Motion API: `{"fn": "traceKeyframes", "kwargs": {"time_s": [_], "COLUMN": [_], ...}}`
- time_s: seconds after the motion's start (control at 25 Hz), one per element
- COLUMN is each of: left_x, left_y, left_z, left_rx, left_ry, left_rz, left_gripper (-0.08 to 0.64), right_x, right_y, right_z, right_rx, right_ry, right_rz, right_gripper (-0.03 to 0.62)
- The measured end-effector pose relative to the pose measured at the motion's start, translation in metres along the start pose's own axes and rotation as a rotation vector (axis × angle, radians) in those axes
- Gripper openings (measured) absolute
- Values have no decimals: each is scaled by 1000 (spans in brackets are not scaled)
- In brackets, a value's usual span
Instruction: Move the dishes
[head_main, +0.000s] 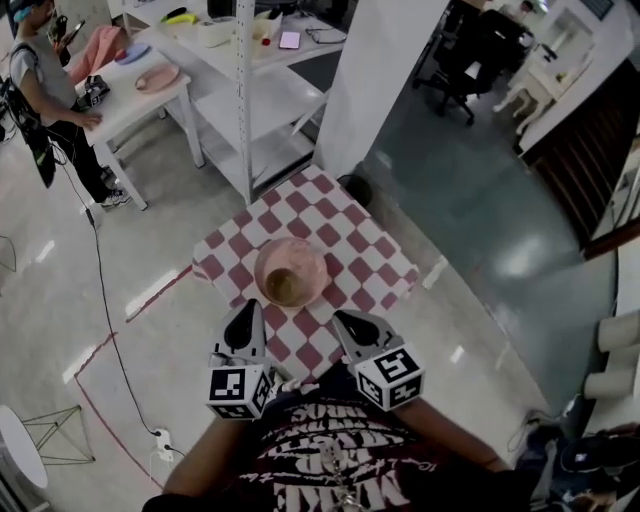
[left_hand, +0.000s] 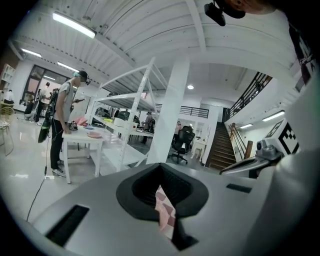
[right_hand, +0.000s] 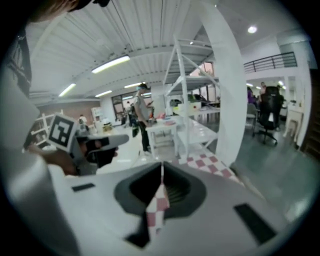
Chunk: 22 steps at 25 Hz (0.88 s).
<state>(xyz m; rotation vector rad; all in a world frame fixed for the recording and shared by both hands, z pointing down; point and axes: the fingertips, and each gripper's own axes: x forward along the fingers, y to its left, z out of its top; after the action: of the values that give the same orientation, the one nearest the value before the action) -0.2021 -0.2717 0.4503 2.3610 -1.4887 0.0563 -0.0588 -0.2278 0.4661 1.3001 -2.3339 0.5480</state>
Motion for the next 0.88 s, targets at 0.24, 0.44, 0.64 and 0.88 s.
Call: {"fn": "traceKeyframes", "kwargs": {"time_s": [0.24,0.44,0.64,0.88], "left_x": [22,30,52,57], "left_y": [5,22,33,46], "left_z": [-15,-25,-58,-95], "left_rx": [-25,-41,-63,-151], "left_ry": [60,114,200,280], "left_rz": [31,150,260,373], "left_gripper": [26,25,26,26], "right_x": [19,55,108,179], "right_y": [-22,-40,-77,-123], "right_z": [-12,-8,-34,-74], "right_rx": [73,132,167,129], "right_ry": [62,66,171,296], "right_rz": [13,126,177,171], "right_gripper": [35,37,37,38]}}
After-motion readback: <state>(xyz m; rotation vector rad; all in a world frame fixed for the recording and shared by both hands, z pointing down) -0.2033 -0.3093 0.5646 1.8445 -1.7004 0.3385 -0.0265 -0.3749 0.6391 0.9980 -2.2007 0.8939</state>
